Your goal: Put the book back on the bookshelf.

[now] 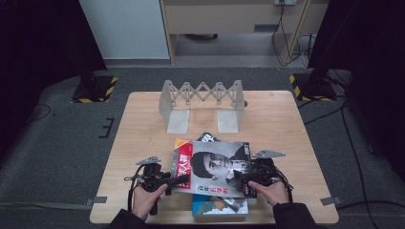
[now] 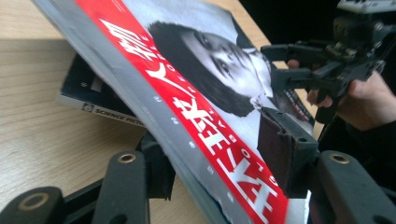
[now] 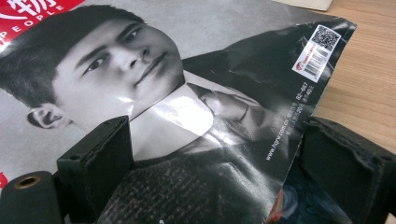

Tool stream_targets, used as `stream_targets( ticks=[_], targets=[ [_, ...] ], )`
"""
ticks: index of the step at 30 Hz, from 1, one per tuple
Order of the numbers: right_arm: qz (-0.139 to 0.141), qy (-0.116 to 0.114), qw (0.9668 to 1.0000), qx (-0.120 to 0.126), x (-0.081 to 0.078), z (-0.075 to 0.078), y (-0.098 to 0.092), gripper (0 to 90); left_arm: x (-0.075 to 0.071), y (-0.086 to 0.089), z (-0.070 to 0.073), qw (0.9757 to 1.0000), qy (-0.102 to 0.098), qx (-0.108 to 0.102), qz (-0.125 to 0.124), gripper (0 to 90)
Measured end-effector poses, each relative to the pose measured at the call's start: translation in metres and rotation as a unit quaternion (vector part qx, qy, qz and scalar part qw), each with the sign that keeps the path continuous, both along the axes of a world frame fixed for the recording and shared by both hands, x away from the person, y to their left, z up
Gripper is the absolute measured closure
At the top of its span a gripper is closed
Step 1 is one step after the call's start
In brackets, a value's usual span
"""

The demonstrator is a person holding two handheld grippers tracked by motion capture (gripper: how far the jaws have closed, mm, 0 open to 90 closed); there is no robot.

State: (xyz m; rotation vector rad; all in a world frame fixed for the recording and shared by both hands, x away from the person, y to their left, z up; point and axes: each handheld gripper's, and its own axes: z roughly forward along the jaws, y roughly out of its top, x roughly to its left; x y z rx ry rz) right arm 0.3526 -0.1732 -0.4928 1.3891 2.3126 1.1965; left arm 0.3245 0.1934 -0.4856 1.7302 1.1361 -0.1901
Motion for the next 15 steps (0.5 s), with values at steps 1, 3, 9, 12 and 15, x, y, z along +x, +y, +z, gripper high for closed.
stream_targets(
  ticks=[1,3,9,12,15],
  targets=[
    [0.000,-0.002,1.0000,0.000,0.000,0.000,0.000,9.7,0.001,-0.002,0.000,1.0000,0.001,0.003,-0.003,50.6],
    [-0.001,-0.001,1.0000,0.003,0.000,0.000,0.000,9.7,0.003,-0.004,0.001,0.9999,0.006,0.009,-0.010,53.6],
    [-0.002,-0.001,1.0000,0.005,0.000,0.001,-0.002,9.6,0.005,-0.003,0.005,0.9998,0.021,0.006,-0.003,66.6],
    [-0.004,-0.007,0.9999,0.012,0.001,0.002,-0.004,10.0,0.006,-0.003,0.011,0.9997,0.024,0.002,0.008,71.4],
    [-0.012,-0.012,0.9997,0.016,0.001,0.004,-0.009,10.0,0.007,-0.003,0.017,0.9996,0.024,-0.003,0.013,75.2]
  ],
)
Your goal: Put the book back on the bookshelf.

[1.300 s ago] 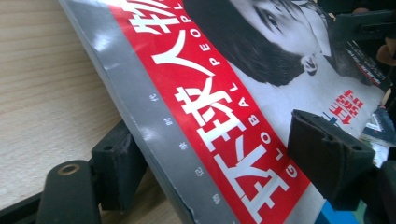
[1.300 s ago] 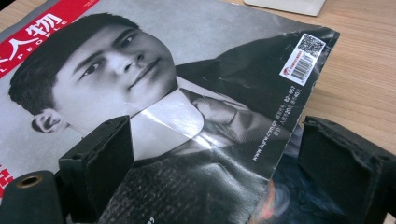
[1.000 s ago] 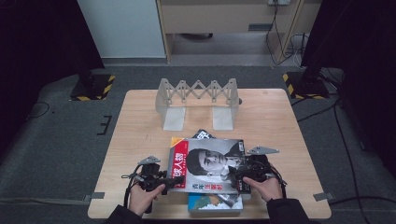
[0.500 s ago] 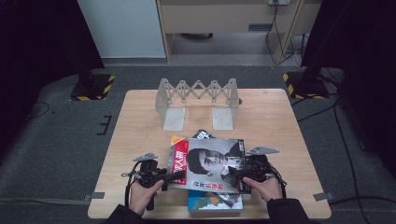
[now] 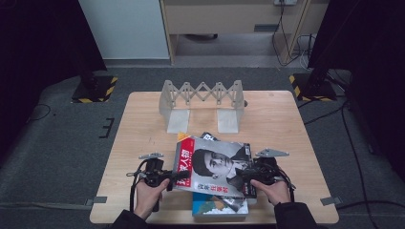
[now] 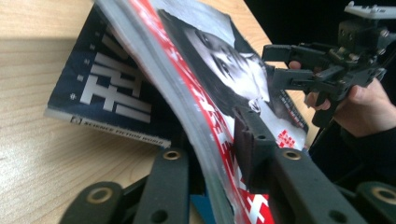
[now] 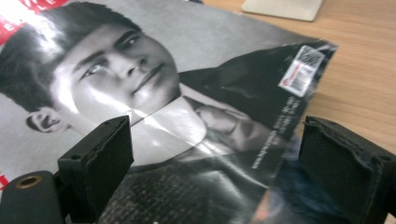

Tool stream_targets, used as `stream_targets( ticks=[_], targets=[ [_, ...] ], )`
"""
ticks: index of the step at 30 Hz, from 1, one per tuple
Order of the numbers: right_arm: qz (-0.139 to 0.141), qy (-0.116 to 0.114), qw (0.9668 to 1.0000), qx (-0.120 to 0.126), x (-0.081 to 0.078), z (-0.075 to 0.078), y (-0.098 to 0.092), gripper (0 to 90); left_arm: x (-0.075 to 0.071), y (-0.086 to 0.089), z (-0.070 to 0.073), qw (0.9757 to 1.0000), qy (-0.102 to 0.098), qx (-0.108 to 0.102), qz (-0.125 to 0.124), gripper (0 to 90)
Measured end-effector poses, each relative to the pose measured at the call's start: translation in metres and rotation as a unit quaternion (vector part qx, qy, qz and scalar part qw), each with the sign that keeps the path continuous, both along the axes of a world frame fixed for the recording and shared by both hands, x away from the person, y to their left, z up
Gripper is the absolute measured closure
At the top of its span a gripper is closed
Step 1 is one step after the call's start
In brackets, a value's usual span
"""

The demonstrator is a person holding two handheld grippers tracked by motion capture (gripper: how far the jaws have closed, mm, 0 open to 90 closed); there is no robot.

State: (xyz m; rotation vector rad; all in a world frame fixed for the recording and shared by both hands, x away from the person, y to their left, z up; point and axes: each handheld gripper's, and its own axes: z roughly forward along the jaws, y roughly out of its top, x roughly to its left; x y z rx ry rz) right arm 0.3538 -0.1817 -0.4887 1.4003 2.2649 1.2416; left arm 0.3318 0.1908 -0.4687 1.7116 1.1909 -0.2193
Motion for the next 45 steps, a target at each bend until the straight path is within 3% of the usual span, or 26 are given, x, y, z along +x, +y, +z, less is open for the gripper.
stream_targets(
  ticks=[5,21,23,28,29,33,40,41,45],
  targets=[
    [-0.027,-0.007,0.9996,0.005,0.001,0.004,-0.015,9.9,0.002,0.002,0.010,0.9998,-0.008,-0.014,0.014,79.0],
    [-0.099,-0.021,0.9949,-0.001,0.006,0.006,-0.057,9.6,0.011,-0.005,0.028,0.9989,-0.007,-0.044,0.016,85.3],
    [-0.113,-0.020,0.9934,-0.008,0.007,0.005,-0.064,9.7,0.014,-0.007,0.033,0.9980,-0.007,-0.061,0.014,85.6],
    [-0.133,-0.016,0.9908,-0.020,0.008,0.002,-0.072,9.7,0.016,-0.013,0.043,0.9965,-0.011,-0.082,0.011,85.6],
    [-0.144,-0.018,0.9889,-0.033,0.009,0.000,-0.077,9.7,0.017,-0.014,0.046,0.9958,-0.011,-0.090,0.010,85.6],
    [-0.157,-0.010,0.9864,-0.048,0.010,-0.004,-0.084,9.7,0.021,-0.023,0.057,0.9921,-0.015,-0.125,0.001,85.8],
    [-0.162,0.007,0.9844,-0.069,0.012,-0.012,-0.089,10.0,0.026,-0.033,0.072,0.9921,-0.026,-0.123,-0.003,85.8],
    [-0.165,0.009,0.9837,-0.071,0.013,-0.013,-0.091,10.1,0.027,-0.034,0.075,0.9906,-0.027,-0.134,-0.004,85.8],
    [-0.167,0.018,0.9825,-0.080,0.015,-0.017,-0.095,10.1,0.028,-0.039,0.079,0.9890,-0.031,-0.144,-0.005,85.7]
  ],
)
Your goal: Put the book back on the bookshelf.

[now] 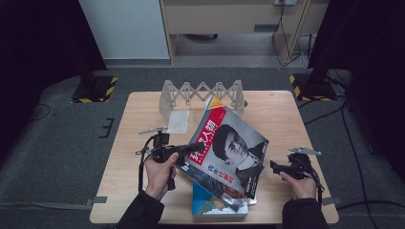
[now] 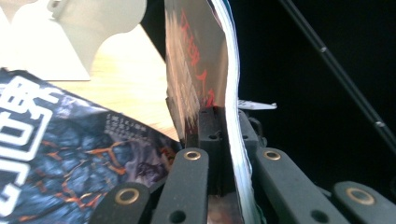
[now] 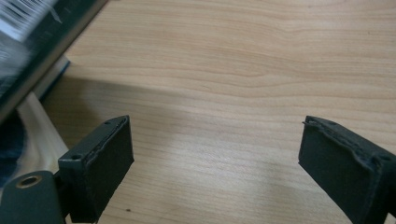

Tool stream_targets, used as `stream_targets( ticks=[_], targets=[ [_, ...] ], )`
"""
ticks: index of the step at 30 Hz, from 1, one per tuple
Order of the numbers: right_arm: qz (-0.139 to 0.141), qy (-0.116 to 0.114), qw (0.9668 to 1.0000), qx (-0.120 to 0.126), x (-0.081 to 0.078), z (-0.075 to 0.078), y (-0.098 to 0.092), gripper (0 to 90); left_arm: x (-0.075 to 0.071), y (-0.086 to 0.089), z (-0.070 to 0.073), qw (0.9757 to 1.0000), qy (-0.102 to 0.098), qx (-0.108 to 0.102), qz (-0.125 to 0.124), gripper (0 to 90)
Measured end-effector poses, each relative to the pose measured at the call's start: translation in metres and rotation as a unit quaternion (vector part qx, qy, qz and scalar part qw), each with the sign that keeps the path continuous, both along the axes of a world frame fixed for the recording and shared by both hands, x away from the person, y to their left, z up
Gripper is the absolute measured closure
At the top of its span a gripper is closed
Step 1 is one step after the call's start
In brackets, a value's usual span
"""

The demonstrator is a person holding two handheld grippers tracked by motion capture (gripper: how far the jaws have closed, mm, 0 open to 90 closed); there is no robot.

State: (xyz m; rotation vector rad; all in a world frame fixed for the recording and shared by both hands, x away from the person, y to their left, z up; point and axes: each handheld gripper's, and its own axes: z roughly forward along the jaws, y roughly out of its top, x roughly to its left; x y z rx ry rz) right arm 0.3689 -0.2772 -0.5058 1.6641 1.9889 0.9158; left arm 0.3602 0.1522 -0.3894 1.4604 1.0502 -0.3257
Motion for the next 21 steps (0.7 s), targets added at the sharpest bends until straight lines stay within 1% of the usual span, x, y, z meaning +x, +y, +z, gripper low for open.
stream_targets(
  ticks=[2,3,5,8,12,14,16,17,18,20,21],
  targets=[
    [-0.003,0.002,1.0000,-0.002,0.000,-0.001,-0.002,10.1,0.001,-0.004,0.000,1.0000,-0.001,0.004,0.000,85.7],
    [-0.008,0.004,1.0000,-0.001,0.000,-0.001,-0.003,10.4,0.001,-0.006,0.000,1.0000,-0.001,0.006,0.001,85.7],
    [-0.014,0.009,0.9999,-0.004,0.000,-0.002,-0.005,10.5,0.001,-0.011,-0.003,1.0000,-0.001,0.010,-0.001,85.7],
    [-0.023,0.015,0.9996,-0.011,0.000,-0.003,-0.008,11.1,0.002,-0.018,-0.009,1.0000,0.006,0.004,-0.003,85.8],
    [-0.026,0.020,0.9993,-0.018,-0.001,-0.005,-0.012,11.1,0.003,-0.019,-0.011,1.0000,0.004,0.004,-0.004,85.8],
    [-0.026,0.017,0.9993,-0.020,-0.001,-0.005,-0.012,11.2,0.004,-0.017,-0.008,1.0000,0.003,0.001,-0.002,85.8],
    [-0.023,0.017,0.9994,-0.020,0.000,-0.006,-0.012,11.1,0.004,-0.011,-0.003,1.0000,-0.004,-0.001,0.004,85.8],
    [-0.023,0.017,0.9994,-0.020,0.000,-0.006,-0.012,11.1,0.004,-0.008,0.001,0.9999,-0.007,-0.003,0.008,85.8],
    [-0.018,0.015,0.9995,-0.021,0.000,-0.007,-0.012,11.0,0.004,-0.001,0.007,0.9998,-0.015,-0.005,0.015,85.8],
    [-0.017,0.015,0.9995,-0.020,0.000,-0.008,-0.011,10.8,0.004,0.006,0.015,0.9994,-0.021,-0.010,0.024,85.8],
    [-0.014,0.015,0.9995,-0.022,0.000,-0.008,-0.011,10.8,0.005,0.010,0.019,0.9992,-0.026,-0.011,0.027,85.8]
  ],
)
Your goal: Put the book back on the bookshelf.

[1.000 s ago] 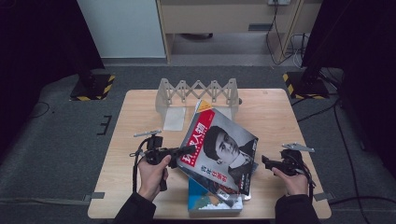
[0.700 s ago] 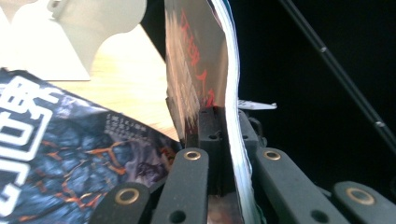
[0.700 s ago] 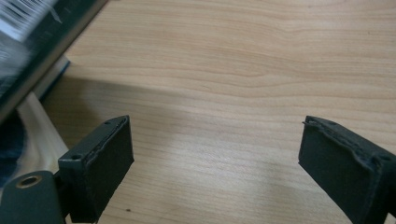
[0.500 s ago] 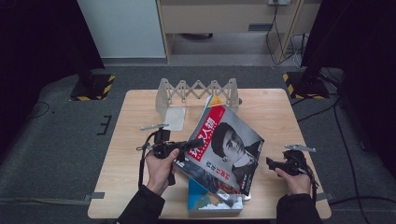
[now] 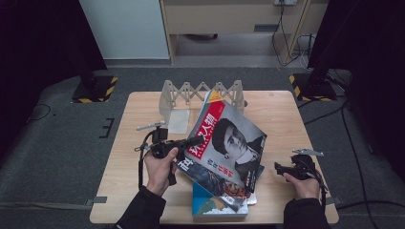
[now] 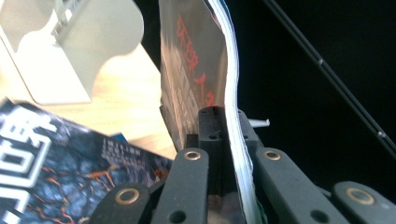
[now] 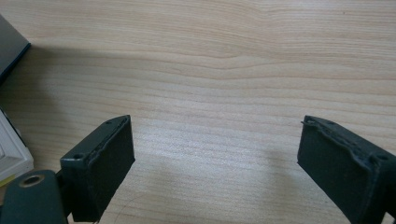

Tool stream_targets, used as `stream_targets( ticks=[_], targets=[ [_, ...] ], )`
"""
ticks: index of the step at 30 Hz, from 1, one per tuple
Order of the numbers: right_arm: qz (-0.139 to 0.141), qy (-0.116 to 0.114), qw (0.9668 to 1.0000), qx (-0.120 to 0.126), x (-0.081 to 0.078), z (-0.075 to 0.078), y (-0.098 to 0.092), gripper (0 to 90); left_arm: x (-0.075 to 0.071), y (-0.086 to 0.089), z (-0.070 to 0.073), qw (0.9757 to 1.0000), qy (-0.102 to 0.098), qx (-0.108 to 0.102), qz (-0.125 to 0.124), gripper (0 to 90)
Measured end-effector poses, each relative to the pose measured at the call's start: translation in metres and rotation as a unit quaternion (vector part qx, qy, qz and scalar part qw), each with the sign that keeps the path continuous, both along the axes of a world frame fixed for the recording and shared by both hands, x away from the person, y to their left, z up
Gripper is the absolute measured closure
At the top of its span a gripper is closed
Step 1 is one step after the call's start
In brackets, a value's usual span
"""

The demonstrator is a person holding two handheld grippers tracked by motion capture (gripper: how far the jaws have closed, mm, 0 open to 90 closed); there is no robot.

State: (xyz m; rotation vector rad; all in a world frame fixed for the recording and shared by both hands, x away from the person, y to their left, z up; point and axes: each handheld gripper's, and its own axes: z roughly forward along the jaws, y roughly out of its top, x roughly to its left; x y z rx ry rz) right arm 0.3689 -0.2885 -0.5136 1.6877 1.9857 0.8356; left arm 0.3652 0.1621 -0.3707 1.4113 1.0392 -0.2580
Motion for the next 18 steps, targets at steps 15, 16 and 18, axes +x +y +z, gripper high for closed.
stream_targets(
  ticks=[15,16,18],
  targets=[
    [0.022,-0.003,0.9997,-0.007,0.001,-0.005,0.002,9.9,0.006,0.045,0.037,0.9976,-0.039,0.005,0.056,85.8],
    [0.027,-0.002,0.9996,-0.012,0.002,-0.006,0.003,9.8,0.006,0.050,0.039,0.9973,-0.038,0.003,0.062,85.8],
    [0.032,0.002,0.9994,-0.014,0.002,-0.007,0.003,9.6,0.007,0.056,0.042,0.9969,-0.042,0.003,0.067,85.8]
  ],
)
